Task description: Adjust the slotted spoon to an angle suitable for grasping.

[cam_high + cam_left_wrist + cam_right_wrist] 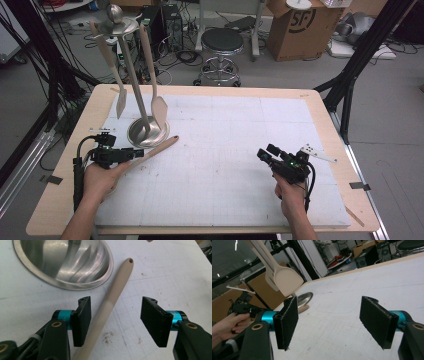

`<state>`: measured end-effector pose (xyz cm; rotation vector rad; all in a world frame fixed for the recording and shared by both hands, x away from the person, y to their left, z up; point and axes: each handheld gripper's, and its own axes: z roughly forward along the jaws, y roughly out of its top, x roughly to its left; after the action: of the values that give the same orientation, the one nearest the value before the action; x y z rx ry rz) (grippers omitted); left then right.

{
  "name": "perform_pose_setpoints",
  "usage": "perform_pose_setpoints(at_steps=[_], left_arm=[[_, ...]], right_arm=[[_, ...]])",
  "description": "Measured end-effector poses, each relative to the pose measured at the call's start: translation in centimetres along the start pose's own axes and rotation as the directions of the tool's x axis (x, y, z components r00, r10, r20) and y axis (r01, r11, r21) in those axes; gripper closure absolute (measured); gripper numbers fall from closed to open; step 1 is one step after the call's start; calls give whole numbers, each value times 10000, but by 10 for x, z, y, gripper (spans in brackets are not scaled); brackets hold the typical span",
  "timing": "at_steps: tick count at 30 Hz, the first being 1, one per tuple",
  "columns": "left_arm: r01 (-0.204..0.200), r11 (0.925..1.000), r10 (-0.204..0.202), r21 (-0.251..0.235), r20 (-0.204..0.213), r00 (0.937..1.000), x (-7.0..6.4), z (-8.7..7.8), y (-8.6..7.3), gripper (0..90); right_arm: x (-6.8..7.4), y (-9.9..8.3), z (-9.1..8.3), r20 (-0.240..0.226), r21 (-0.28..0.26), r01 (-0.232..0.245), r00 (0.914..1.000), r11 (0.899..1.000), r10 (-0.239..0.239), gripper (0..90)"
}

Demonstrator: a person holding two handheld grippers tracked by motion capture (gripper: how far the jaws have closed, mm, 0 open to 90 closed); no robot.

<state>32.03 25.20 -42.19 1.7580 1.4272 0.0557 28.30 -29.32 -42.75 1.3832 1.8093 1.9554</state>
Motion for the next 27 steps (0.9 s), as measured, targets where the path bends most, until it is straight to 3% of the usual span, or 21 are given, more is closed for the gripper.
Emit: perform_pose_setpoints(at_steps=[6,9,11,27], left_arm=[[-337,9987,339,393,-60,9994,-1,4,-1,463],[-551,9960,583,698,-443,9973,-1,7,-2,474],[-605,9949,643,806,-452,9969,0,7,-3,476],[-481,9947,532,905,-547,9971,1,12,-7,478]], right_arm=[[0,-1,2,34,76,105,9999,9999,-105,306],[1,-1,2,17,116,45,10000,9999,-45,306],[1,-1,2,31,65,47,10000,10000,-48,306],[1,-1,2,62,48,81,9999,10000,-81,306]])
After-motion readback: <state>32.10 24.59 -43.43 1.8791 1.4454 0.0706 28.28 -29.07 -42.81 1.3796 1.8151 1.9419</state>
